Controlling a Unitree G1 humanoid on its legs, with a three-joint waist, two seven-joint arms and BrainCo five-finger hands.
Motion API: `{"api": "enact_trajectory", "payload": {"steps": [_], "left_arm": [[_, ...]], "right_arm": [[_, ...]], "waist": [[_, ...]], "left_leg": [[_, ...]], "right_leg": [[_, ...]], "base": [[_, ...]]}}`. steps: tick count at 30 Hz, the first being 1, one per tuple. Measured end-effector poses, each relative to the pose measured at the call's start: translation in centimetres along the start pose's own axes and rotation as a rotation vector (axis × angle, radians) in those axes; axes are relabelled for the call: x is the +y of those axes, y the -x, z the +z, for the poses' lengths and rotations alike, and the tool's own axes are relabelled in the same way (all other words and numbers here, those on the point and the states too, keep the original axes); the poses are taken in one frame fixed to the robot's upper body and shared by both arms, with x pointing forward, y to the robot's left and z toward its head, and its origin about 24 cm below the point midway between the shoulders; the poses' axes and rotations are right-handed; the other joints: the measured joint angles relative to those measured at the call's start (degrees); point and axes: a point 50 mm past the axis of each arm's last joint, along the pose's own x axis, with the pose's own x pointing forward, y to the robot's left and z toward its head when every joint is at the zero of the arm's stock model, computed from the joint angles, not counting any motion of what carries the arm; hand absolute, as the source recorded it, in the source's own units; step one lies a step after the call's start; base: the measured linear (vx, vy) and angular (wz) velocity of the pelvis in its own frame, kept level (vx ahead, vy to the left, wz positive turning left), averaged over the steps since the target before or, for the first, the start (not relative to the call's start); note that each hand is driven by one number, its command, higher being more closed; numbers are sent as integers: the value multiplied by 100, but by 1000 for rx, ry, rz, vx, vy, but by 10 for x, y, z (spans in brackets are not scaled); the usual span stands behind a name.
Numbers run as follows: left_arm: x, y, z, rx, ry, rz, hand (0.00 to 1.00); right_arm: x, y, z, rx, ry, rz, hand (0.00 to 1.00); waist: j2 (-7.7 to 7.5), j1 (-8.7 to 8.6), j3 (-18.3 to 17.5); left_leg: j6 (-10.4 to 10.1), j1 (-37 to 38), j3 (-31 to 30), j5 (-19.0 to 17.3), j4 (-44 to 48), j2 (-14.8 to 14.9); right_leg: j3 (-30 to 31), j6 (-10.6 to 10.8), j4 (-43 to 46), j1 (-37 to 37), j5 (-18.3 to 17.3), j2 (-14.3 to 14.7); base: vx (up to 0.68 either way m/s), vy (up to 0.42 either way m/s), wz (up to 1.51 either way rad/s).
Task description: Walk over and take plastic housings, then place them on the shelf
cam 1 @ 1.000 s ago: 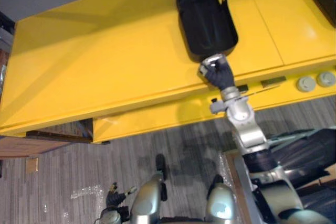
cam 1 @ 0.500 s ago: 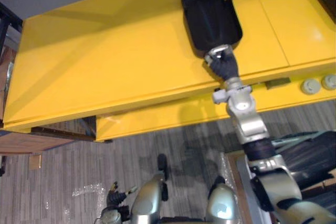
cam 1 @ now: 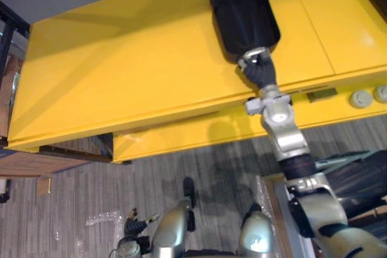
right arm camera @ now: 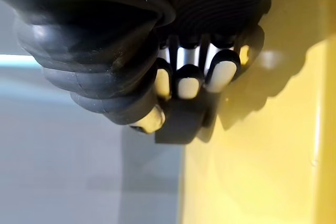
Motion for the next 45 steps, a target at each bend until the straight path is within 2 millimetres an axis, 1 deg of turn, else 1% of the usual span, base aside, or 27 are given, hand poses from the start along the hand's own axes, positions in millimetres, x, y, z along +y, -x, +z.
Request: {"api": "enact_trajectory", "payload": {"steps": [4,10,14,15,17,18,19,20,21,22,23,24,26,27,29,30,31,32,33,35,36,37,38,39,40,42,45], "left_arm": [[0,0,0,0,0,-1,0],[-4,1,0,0,-2,-27,0],[-5,1,-1,3,0,-34,0],[-6,1,-1,5,1,-34,0],[-5,2,-5,20,0,-29,0],[-4,2,-9,39,-4,-22,0],[0,2,-14,66,-7,-8,0],[3,2,-16,79,-9,0,0],[10,2,-17,90,-9,21,0],[13,1,-17,93,-13,30,0],[20,1,-18,101,-19,49,0],[26,1,-21,115,-14,74,0],[31,1,-24,128,-15,102,0],[33,1,-25,133,-17,114,0],[33,1,-25,136,-17,117,0],[32,1,-28,148,-19,119,0],[31,2,-29,155,-19,119,0],[31,3,-32,167,-17,123,0],[30,4,-36,183,-5,136,0],[31,6,-40,202,5,149,0],[31,7,-43,211,4,151,0],[32,8,-45,215,3,152,0],[32,8,-46,218,2,153,0],[33,10,-48,224,1,152,0],[33,11,-50,230,-1,151,0],[35,12,-52,241,-3,146,0],[36,13,-59,309,-14,98,0]], "right_arm": [[0,-1,0,1,1,0,100],[-1,-7,0,11,10,0,100],[-1,-4,-8,40,10,9,100],[0,0,-10,39,7,22,0],[3,14,-18,51,-6,46,0],[7,29,-27,74,-29,77,0],[13,44,-36,107,-58,113,0],[16,51,-40,127,-74,132,0],[19,65,-48,165,-100,153,0],[19,71,-50,179,-109,161,0],[20,83,-52,192,-136,178,0],[18,90,-48,176,-174,183,0],[11,97,-37,129,-235,160,0],[2,105,-32,102,-259,116,0],[-9,115,-30,88,-266,60,0],[-19,129,-34,107,-258,-3,0],[-22,134,-37,120,-255,-24,0],[-27,146,-43,154,-254,-81,0],[-34,164,-51,195,-267,-182,0],[-40,181,-57,222,-283,-284,0],[-44,194,-60,247,-283,-369,0],[-50,208,-64,274,-277,-449,0],[-53,215,-65,286,-272,-484,0],[-56,227,-67,298,-276,-547,0],[-58,238,-70,309,-288,-597,0],[-56,249,-77,340,-321,-636,0],[-43,272,-103,489,-339,-674,0]], "waist": [[11,0,-4],[93,0,-18],[119,14,-36],[115,15,-51],[83,51,-213],[26,70,-356],[-76,73,-539],[-138,72,-624],[-301,61,-726],[-392,45,-787],[-575,14,-949],[-707,-25,-1106],[-826,-85,-1254],[-879,-142,-1406],[-898,-186,-1483],[-877,-216,-1547],[-858,-246,-1566],[-828,-321,-1601],[-781,-346,-1624],[-724,-388,-1665],[-699,-495,-1681],[-692,-528,-1686],[-700,-527,-1696],[-668,-531,-1729],[-673,-557,-1733],[-705,-586,-1760],[-790,-618,-1814]], "left_leg": [[-2,1,1,12,0,1],[1,12,-14,18,-10,6],[1,185,-19,11,-107,51],[-2,210,-16,-14,-109,70],[-17,194,16,-65,-116,125],[-31,212,35,-101,-117,168],[-39,237,70,-126,-120,191],[-54,264,93,-140,-120,198],[-56,371,162,-142,-122,197],[-56,423,182,-142,-124,198],[-58,492,278,-142,-131,214],[-60,534,408,-142,-156,269],[-104,613,488,-172,-164,359],[-140,621,550,-198,-171,402],[-148,678,663,-205,-176,434],[-188,713,773,-242,-179,470],[-193,717,789,-247,-179,492],[-195,725,830,-250,-179,518],[-217,777,959,-273,-179,550],[-193,805,1083,-290,-179,585],[-193,796,1108,-289,-179,596],[-193,795,1164,-290,-179,611],[-192,794,1220,-290,-178,622],[-192,793,1282,-290,-179,635],[-190,800,1318,-291,-178,635],[-174,805,1365,-303,-178,628],[-177,807,1436,-345,-178,621]], "right_leg": [[0,3,-1,3,3,1],[-22,33,-77,52,26,15],[-91,48,-330,304,97,94],[-109,47,-420,376,125,125],[-115,49,-629,434,212,212],[-132,46,-832,546,287,287],[-139,48,-1010,627,344,332],[-138,59,-1088,683,367,350],[-140,72,-1255,863,403,373],[-140,77,-1342,951,422,387],[-133,80,-1489,1069,472,424],[-110,70,-1627,1140,567,495],[-73,34,-1760,1207,669,580],[-14,19,-1796,1193,681,638],[74,-1,-1810,1192,704,677],[199,-14,-1851,1176,710,707],[214,-36,-1882,1178,738,712],[236,-50,-1933,1175,770,736],[358,-73,-1994,1136,761,793],[504,-58,-1998,1078,777,827],[541,-57,-2012,1070,776,843],[599,-57,-2017,1044,775,858],[665,-57,-2018,1006,774,870],[722,-57,-2042,968,775,880],[764,-58,-2073,968,776,883],[833,-66,-2082,948,781,886],[914,-155,-2081,897,876,882]], "base": [[0,0,0],[0,0,1],[8,-5,0],[39,-21,-2],[66,-26,-7],[147,-33,-11],[134,-28,-11],[140,-27,-12],[108,-34,-8],[138,-56,-8],[87,-60,-12],[41,-46,-17],[-4,-36,-26],[-46,-35,-29],[-74,-11,-31],[-102,10,-32],[-162,20,-31],[-162,13,-32],[-163,14,-39],[-122,12,-38],[-101,16,-26],[-71,13,-19],[-32,18,-24],[6,17,-22],[22,17,-19],[34,14,-10],[61,6,-9]]}}
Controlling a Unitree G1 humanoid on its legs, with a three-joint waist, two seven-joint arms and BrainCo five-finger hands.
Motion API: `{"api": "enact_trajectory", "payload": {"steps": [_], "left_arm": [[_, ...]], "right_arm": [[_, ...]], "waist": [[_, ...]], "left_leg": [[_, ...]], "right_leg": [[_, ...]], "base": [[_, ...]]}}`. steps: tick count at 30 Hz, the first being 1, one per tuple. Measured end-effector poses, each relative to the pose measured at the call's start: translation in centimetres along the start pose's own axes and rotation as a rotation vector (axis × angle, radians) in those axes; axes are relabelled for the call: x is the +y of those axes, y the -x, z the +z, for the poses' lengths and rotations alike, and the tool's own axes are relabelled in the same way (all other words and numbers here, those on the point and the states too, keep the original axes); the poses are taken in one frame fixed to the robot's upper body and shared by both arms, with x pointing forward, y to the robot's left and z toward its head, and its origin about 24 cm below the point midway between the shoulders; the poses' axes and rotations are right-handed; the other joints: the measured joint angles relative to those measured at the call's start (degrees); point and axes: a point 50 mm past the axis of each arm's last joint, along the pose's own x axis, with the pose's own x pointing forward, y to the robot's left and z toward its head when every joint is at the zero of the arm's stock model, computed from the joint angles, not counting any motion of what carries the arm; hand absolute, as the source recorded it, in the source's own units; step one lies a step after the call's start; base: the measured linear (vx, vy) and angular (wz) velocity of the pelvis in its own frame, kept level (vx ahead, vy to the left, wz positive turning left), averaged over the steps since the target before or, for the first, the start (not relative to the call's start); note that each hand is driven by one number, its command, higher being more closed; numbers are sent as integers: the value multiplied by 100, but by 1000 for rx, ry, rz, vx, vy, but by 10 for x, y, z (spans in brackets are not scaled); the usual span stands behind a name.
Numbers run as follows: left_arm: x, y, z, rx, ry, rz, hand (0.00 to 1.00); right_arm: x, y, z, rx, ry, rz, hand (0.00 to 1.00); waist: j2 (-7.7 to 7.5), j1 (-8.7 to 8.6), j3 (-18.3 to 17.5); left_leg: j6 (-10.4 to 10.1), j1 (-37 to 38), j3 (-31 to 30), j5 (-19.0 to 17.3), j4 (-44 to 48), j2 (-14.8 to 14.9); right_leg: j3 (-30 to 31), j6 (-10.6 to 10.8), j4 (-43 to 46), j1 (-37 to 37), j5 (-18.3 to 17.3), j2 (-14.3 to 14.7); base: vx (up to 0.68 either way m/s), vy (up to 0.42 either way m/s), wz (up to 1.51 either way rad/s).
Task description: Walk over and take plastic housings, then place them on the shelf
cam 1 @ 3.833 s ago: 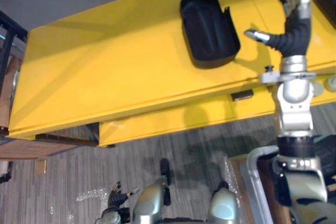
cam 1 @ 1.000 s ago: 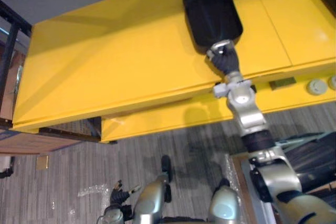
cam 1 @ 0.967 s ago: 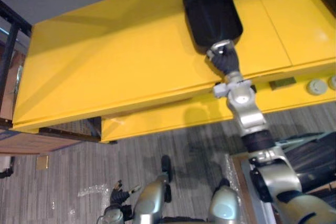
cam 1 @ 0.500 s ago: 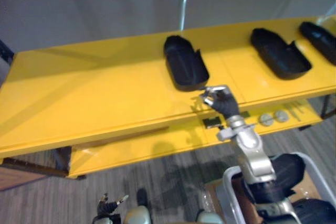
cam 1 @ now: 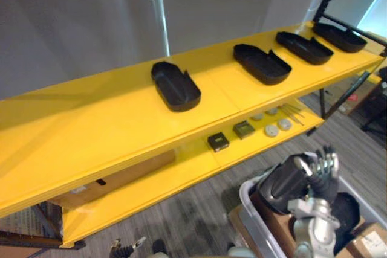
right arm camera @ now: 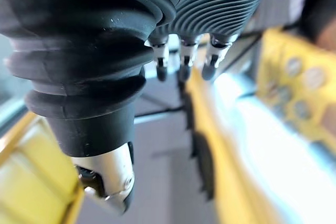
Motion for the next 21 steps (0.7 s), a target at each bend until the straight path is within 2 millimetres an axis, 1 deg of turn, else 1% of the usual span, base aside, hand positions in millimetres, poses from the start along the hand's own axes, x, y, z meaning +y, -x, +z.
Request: {"api": "enact_trajectory", "payload": {"steps": [2,3,4,5,6,7,8,9,10,11,12,14,16,19,20,21], "left_arm": [[0,0,-7,46,-15,-15,0],[-1,1,-12,75,-28,-28,0],[-2,2,-17,90,-79,-44,0],[-3,2,-19,100,-107,-52,0],[-3,2,-20,106,-148,-58,0],[-3,1,-16,96,-212,-78,0],[-4,0,-14,93,-237,-88,0],[-4,-1,-11,80,-312,-102,0],[-5,-2,-9,74,-333,-107,0],[-7,-3,-4,60,-376,-117,0],[-8,-3,-2,54,-381,-120,0],[-15,-4,7,32,-408,-141,0],[-27,-4,17,1,-428,-182,0],[-39,-2,19,-21,-422,-222,0],[-43,-1,21,-27,-381,-230,0],[-46,0,18,-26,-340,-237,0]], "right_arm": [[-4,2,-9,38,13,-45,0],[-5,2,-9,33,12,-62,0],[-6,2,-7,15,7,-75,0],[-6,2,-6,6,6,-82,0],[-8,2,-6,2,4,-99,0],[-8,2,-5,2,-2,-105,0],[-8,2,-6,3,-2,-106,0],[-8,3,-6,7,1,-107,0],[-9,4,-7,9,3,-109,0],[-12,6,-7,14,10,-116,0],[-13,7,-8,17,14,-119,0],[-17,11,-9,30,26,-125,0],[-20,18,-10,43,32,-110,0],[-17,23,-10,56,16,-63,0],[-14,23,-9,53,8,-25,0],[-8,20,-7,43,9,35,0]], "waist": [[-7,11,-5],[18,5,-17],[36,-10,-27],[49,-12,-34],[59,-38,-44],[57,-53,-52],[55,-73,-53],[44,-198,-58],[41,-225,-55],[41,-325,-60],[44,-356,-63],[66,-495,-87],[68,-627,-110],[56,-679,-120],[20,-671,-110],[17,-631,-110]], "left_leg": [[-44,77,156,-30,0,17],[-81,154,292,-80,1,28],[-78,211,402,-103,1,34],[-96,251,484,-120,1,45],[-141,328,651,-163,2,76],[-177,388,849,-194,3,113],[-196,413,934,-210,3,131],[-233,469,1135,-236,4,169],[-258,509,1223,-254,4,182],[-293,583,1387,-280,5,203],[-305,617,1442,-291,6,206],[-350,726,1662,-340,9,224],[-380,829,1788,-389,38,250],[-389,923,1855,-411,48,305],[-382,806,1697,-556,371,366],[-291,560,1011,-878,966,509]], "right_leg": [[135,-11,-23,-15,27,10],[266,-4,-52,-15,41,21],[385,45,-50,-12,75,29],[449,35,-57,-22,112,41],[615,20,-82,-56,139,75],[791,1,-91,-120,167,124],[889,-4,-103,-144,183,150],[1069,-4,-114,-215,217,202],[1165,-3,-117,-236,225,223],[1292,-2,-131,-259,243,253],[1359,3,-131,-273,247,266],[1549,6,-135,-299,269,306],[1682,10,-135,-305,282,347],[1797,-7,-125,-318,293,421],[1807,-9,-106,-329,292,419],[1882,-11,-71,-377,293,440]], "base": [[82,4,-35],[99,8,-58],[89,10,-53],[117,16,-61],[108,15,-76],[119,12,-78],[78,0,-80],[74,-5,-64],[55,-8,-74],[40,-6,-55],[38,-7,-65],[26,-9,-51],[6,-16,-36],[-11,-28,-24],[-35,-41,-16],[-45,-33,-25]]}}
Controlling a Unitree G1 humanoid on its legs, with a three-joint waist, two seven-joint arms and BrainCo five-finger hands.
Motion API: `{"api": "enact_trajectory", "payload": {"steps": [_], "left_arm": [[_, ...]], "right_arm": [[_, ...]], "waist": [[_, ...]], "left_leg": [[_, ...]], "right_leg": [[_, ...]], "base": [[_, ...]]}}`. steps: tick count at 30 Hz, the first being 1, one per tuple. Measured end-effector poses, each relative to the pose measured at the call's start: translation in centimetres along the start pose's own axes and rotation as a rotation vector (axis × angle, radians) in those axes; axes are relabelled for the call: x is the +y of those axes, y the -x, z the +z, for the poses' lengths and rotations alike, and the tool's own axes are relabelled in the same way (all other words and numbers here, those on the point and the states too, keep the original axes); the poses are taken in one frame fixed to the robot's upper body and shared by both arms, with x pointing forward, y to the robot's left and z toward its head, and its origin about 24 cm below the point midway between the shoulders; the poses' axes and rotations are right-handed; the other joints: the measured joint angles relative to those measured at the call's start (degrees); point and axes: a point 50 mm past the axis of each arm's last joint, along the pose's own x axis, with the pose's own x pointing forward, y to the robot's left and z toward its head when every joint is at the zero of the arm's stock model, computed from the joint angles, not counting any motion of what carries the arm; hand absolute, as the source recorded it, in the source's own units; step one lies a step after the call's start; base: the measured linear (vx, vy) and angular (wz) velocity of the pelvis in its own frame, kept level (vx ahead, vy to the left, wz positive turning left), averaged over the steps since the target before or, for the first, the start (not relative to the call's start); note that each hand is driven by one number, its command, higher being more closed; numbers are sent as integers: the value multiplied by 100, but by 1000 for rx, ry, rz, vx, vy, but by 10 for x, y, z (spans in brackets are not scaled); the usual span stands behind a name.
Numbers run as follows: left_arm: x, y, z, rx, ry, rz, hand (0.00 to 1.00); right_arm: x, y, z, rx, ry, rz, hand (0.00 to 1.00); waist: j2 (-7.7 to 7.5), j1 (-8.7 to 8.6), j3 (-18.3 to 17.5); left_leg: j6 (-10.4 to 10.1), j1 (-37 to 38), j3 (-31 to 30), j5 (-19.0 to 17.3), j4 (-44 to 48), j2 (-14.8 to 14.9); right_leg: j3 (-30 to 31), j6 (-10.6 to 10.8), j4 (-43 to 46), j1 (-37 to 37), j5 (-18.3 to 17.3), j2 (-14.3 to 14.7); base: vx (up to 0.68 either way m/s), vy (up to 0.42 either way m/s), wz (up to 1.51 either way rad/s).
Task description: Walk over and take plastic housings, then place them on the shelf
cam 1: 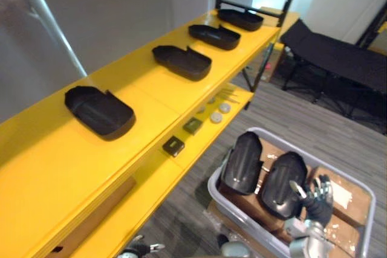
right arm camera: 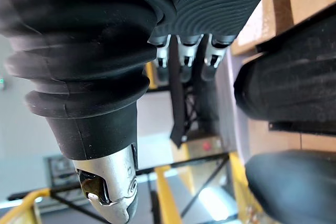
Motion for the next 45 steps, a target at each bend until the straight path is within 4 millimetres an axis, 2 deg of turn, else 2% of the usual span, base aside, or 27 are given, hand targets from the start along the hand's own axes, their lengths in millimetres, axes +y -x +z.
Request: {"api": "enact_trajectory", "payload": {"steps": [1,2,5,7,12,17,20,21,22,23,24,25,26,27,28,29,31,32,33,34,35,37,38,39,40,42,45], "left_arm": [[-3,0,-1,-2,21,-8,0],[-8,2,0,-18,82,-4,0],[-9,3,-3,-23,147,19,0],[0,3,-3,-49,190,56,0],[14,3,6,-118,206,105,0],[11,1,22,-144,124,90,0],[12,0,24,-142,113,102,0],[14,0,24,-138,109,116,0],[16,0,24,-134,105,124,0],[22,0,23,-124,99,146,0],[29,-1,30,-130,96,165,0],[28,-2,29,-119,97,166,0],[29,-2,26,-100,114,173,0],[30,-2,26,-95,117,183,0],[33,-2,27,-102,119,189,0],[38,-1,34,-125,122,201,0],[41,-1,33,-118,116,215,0],[44,-1,30,-107,113,225,0],[45,-1,28,-97,91,229,0],[47,-1,27,-101,89,234,0],[49,-1,26,-102,86,240,0],[59,1,19,-87,89,258,0],[62,1,19,-89,101,269,0],[67,2,18,-91,130,282,0],[65,2,17,-93,161,279,0],[63,2,19,-111,179,287,0],[54,2,23,-146,259,298,0]], "right_arm": [[4,-3,2,-9,5,38,0],[18,-15,10,-47,28,162,0],[34,-30,20,-97,34,258,0],[55,-39,28,-143,7,323,0],[71,-46,35,-173,-19,345,0],[65,-42,23,-97,-26,260,0],[65,-19,1,13,-26,280,0],[63,-9,-7,55,-25,278,0],[61,-4,-11,76,-23,277,0],[60,4,-16,104,-18,278,0],[57,8,-18,116,-22,261,0],[57,9,-19,117,-21,255,0],[60,9,-18,110,-21,262,0],[61,7,-17,99,-21,246,0],[61,6,-16,89,-22,239,0],[61,5,-14,70,-26,224,0],[74,0,-11,35,-17,231,0],[81,-2,-10,23,-25,228,0],[78,-2,-10,23,-19,211,0],[72,-1,-13,38,0,192,0],[70,-1,-15,48,8,188,0],[68,3,-19,81,14,188,0],[67,4,-20,88,6,185,0],[66,5,-21,100,-7,185,0],[65,6,-20,100,-11,189,0],[65,8,-20,108,-13,219,0],[71,5,-21,119,6,291,0]], "waist": [[31,23,0],[248,179,-65],[410,350,-55],[296,452,-17],[72,545,47],[223,593,330],[111,585,463],[71,552,498],[62,526,519],[-86,471,533],[-287,433,586],[-211,483,609],[-185,525,624],[-233,519,636],[-275,528,648],[-436,597,633],[-354,774,663],[-293,839,711],[-255,755,710],[-226,776,726],[-222,793,728],[-214,767,737],[-243,766,746],[-234,766,816],[-141,775,883],[-97,726,1040],[91,800,1210]], "left_leg": [[67,-142,-440,-195,305,57],[186,-636,-1627,-849,1043,144],[147,-807,-2492,-1308,1352,3],[119,-1054,-2558,-1522,1601,-210],[217,-1482,-2814,-1675,2106,-486],[317,-1592,-2684,-2099,2952,-428],[455,-1402,-2170,-2242,3002,-274],[539,-1359,-1996,-2249,2918,-207],[575,-1362,-1883,-2229,2886,-195],[614,-1350,-1626,-2194,2866,-205],[693,-1266,-1464,-2150,2781,-346],[825,-1265,-1377,-2061,2654,-273],[716,-1235,-986,-1794,2379,-106],[705,-1216,-847,-1577,2095,-130],[703,-1206,-792,-1527,2091,-163],[717,-1265,-708,-1522,2167,-267],[974,-1348,-997,-1572,1864,-444],[830,-1225,-478,-1415,1743,-205],[784,-1205,-367,-1355,1721,-131],[744,-1190,-134,-1321,1742,22],[735,-1210,-31,-1317,1790,114],[606,-1432,224,-1289,2019,511],[542,-1511,224,-1313,2143,608],[446,-1587,165,-1273,2261,742],[376,-1600,158,-1200,2260,851],[366,-1579,41,-1191,2434,873],[329,-1557,-570,-1171,2364,778]], "right_leg": [[82,-1,35,-54,1,34],[339,7,194,-343,5,207],[599,106,317,-535,57,271],[689,147,331,-660,64,87],[670,132,432,-774,23,-145],[883,120,821,-894,68,-21],[453,-61,800,-1011,608,53],[191,-299,598,-1045,927,71],[65,-389,618,-1126,968,81],[-291,-635,1033,-1386,810,91],[-509,-552,890,-1486,1262,39],[-514,-642,560,-1436,1575,93],[-871,-877,985,-1618,1286,153],[-1405,-1036,2079,-1820,414,63],[-1647,-1014,2461,-1826,187,-23],[-1933,-950,2511,-1878,140,-73],[-1532,-813,1189,-1602,648,253],[-1767,-1319,1429,-1574,254,272],[-2075,-1390,2067,-1608,-197,117],[-2393,-1302,2552,-1512,-465,-173],[-2481,-1311,2648,-1443,-485,-304],[-2520,-1083,2238,-1151,-186,-698],[-2430,-725,1969,-1012,67,-708],[-2404,-496,1643,-928,51,-513],[-2481,-393,1507,-903,-38,-418],[-2534,-127,1425,-683,-395,-427],[-2453,-80,1226,-580,-469,-266]], "base": [[-72,47,-73],[-74,100,-75],[-97,170,-53],[-181,239,-16],[-93,138,17],[-57,150,-32],[-170,154,-98],[-167,100,-79],[-114,64,-99],[-132,94,-99],[-100,78,-109],[-145,53,-127],[-101,-29,-109],[-77,-35,-86],[-45,4,-62],[-113,27,-119],[-200,34,-183],[-162,-27,-160],[-104,-73,-159],[-46,-52,-93],[-31,-134,-116],[-68,-238,-98],[-61,-256,-62],[-44,-252,-57],[-38,-247,-42],[-28,-228,-8],[-63,-150,-19]]}}
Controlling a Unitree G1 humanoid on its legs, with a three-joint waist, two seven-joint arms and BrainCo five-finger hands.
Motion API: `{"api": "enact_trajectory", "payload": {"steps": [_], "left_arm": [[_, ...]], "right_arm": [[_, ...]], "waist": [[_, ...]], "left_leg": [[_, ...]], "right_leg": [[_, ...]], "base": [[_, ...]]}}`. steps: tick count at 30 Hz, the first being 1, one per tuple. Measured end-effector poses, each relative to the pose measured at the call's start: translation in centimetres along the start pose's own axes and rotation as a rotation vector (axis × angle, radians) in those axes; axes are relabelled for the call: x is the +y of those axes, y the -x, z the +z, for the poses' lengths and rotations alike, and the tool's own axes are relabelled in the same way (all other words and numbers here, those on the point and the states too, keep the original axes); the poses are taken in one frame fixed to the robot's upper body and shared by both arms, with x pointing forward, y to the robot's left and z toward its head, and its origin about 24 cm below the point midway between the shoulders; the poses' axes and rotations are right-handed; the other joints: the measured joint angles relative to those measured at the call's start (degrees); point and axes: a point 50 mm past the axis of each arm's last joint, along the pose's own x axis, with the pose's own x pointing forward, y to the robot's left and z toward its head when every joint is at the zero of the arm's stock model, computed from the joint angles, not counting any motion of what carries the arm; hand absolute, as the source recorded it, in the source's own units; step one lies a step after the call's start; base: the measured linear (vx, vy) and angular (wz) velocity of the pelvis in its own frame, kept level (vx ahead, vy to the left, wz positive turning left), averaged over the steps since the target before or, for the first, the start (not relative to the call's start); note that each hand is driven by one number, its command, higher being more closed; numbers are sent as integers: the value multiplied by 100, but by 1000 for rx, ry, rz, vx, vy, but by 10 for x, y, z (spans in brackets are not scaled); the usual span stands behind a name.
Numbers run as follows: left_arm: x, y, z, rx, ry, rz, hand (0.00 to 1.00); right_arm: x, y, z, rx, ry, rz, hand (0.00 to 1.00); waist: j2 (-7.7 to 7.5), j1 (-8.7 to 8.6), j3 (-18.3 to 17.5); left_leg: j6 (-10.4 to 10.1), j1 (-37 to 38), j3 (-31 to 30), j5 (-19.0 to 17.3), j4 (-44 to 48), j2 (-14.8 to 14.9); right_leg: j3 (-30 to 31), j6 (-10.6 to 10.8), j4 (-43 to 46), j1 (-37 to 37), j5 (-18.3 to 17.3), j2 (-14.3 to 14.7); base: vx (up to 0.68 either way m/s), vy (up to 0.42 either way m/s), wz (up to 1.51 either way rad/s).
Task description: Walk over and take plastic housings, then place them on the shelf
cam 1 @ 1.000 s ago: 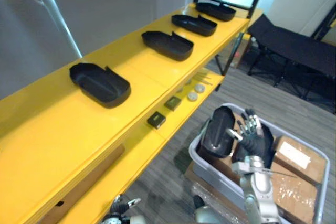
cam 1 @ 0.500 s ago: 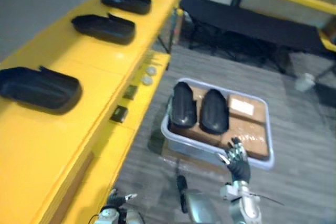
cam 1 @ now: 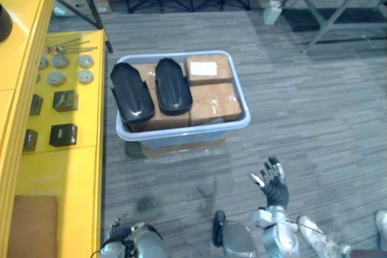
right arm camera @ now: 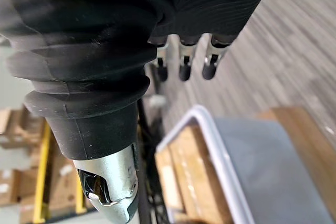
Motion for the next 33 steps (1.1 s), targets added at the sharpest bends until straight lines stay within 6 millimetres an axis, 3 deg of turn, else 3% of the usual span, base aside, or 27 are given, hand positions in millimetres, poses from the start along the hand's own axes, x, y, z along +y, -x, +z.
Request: {"api": "enact_trajectory", "payload": {"steps": [3,7,11,15,19,20,21,22,24,26,31,33], "left_arm": [[-3,5,-9,-1,48,-5,0],[-1,8,-16,1,54,11,0],[-1,12,-25,17,43,8,0],[-3,13,-25,16,55,-3,0],[-12,14,-18,-2,118,-27,0],[-14,15,-18,-5,126,-31,0],[-15,15,-15,-18,132,-43,0],[-15,15,-14,-21,133,-47,0],[-15,17,-20,-9,133,-56,0],[-16,20,-27,11,134,-67,0],[-27,25,-35,36,170,-113,0],[-31,26,-33,29,180,-139,0]], "right_arm": [[4,-7,-2,23,50,59,0],[4,-20,3,-6,125,95,0],[1,-45,26,-88,170,78,0],[-9,-104,67,-145,213,-7,0],[-22,-161,128,-220,181,-164,0],[-23,-167,139,-239,170,-185,0],[-23,-176,163,-290,161,-218,0],[-22,-179,172,-310,157,-225,0],[-15,-188,224,-450,134,-267,0],[-17,-191,248,-499,121,-300,0],[-29,-195,289,-512,167,-363,0],[-38,-197,302,-468,161,-374,0]], "waist": [[-30,65,-6],[-34,144,-8],[-26,275,-5],[32,341,20],[165,764,228],[189,823,275],[233,906,336],[240,922,362],[284,1034,526],[314,1123,602],[523,1339,753],[671,1399,850]], "left_leg": [[-283,207,-302,209,-578,-369],[-237,175,-310,312,-785,-603],[-175,181,-680,367,-961,-802],[-108,83,-1030,510,-1041,-1015],[-76,-138,-1497,655,-1077,-1179],[-80,-157,-1571,665,-1083,-1208],[-70,-265,-1751,704,-1094,-1276],[-57,-302,-1807,727,-1106,-1307],[-36,-507,-2022,859,-1177,-1440],[-6,-641,-2121,887,-1153,-1502],[14,-1005,-2404,897,-976,-1659],[31,-1225,-2528,887,-830,-1697]], "right_leg": [[265,36,-2,-215,59,-81],[414,111,-320,-324,318,-190],[467,166,-852,-146,764,-223],[143,204,-1346,165,1077,-356],[-223,203,-1597,298,1275,-426],[-284,203,-1600,317,1274,-439],[-436,203,-1615,320,1272,-474],[-475,205,-1614,317,1273,-488],[-676,219,-1562,201,1285,-582],[-784,242,-1535,151,1306,-629],[-991,249,-1362,-51,1309,-757],[-1099,246,-1214,-217,1306,-798]], "base": [[-102,-41,-34],[-85,59,-21],[-8,64,-10],[-70,61,34],[-113,20,44],[-149,17,54],[-107,13,42],[-116,27,58],[-64,33,46],[-3,46,34],[17,55,21],[-21,55,14]]}}
